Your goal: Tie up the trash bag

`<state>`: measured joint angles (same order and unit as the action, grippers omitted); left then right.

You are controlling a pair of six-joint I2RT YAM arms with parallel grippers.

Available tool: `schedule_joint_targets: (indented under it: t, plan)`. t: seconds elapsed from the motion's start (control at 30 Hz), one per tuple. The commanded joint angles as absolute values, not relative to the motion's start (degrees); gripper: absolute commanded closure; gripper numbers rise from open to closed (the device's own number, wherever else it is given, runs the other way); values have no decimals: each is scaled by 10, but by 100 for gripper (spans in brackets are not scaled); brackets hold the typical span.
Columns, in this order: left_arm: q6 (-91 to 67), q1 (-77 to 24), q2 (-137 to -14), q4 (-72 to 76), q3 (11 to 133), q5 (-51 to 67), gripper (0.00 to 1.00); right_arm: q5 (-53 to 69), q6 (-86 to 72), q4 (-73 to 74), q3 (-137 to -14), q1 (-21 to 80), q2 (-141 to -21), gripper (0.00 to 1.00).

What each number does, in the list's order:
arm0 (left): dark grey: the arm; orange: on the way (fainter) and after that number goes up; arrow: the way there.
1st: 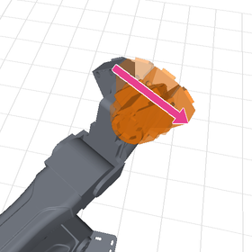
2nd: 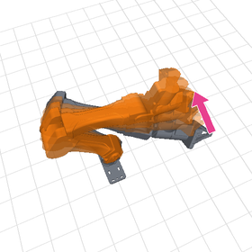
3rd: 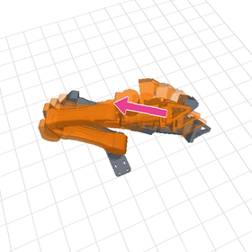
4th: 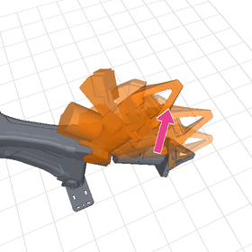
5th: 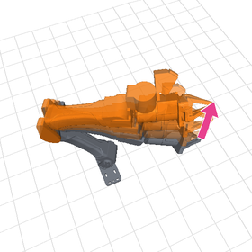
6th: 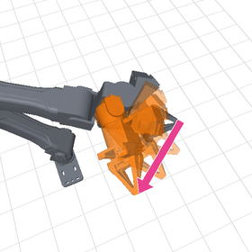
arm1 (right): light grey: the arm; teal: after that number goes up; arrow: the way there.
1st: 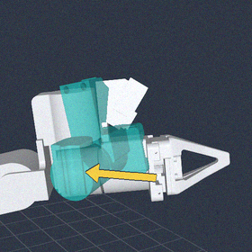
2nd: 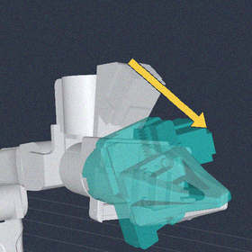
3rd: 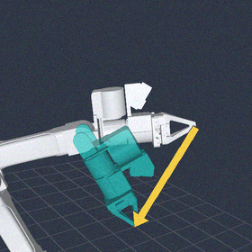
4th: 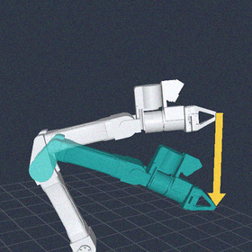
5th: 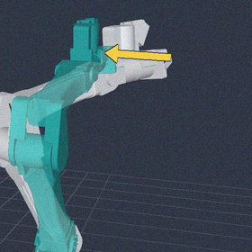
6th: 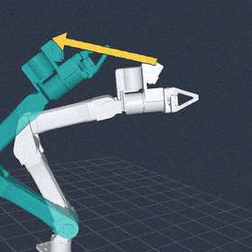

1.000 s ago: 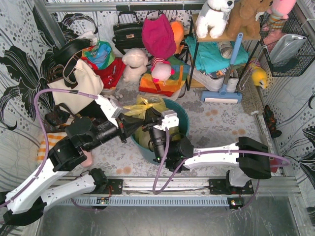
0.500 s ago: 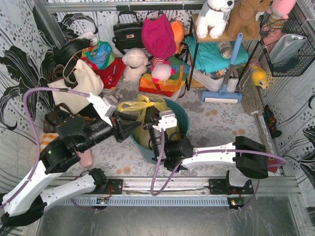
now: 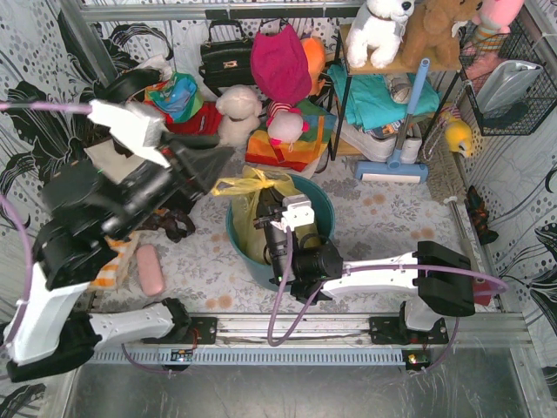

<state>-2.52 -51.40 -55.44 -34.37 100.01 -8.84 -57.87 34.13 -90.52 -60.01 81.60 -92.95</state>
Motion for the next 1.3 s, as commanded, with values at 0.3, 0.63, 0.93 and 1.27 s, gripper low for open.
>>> schedule_joint_targets:
  t: [0.3,0.63,0.93,1.27]
  plan:
    - [-73,-275,-724,-446,1064,234,49,-571,346,-954,-613,815,-894,100]
    - [-101,-213,-706,-404,936,367,51,-569,367,-969,-616,815,-895,100]
    - [-124,-213,-634,-359,804,424,51,-554,378,-975,-624,815,-903,100]
    - [-130,-212,-599,-339,721,460,51,-502,407,-975,-631,814,-915,100]
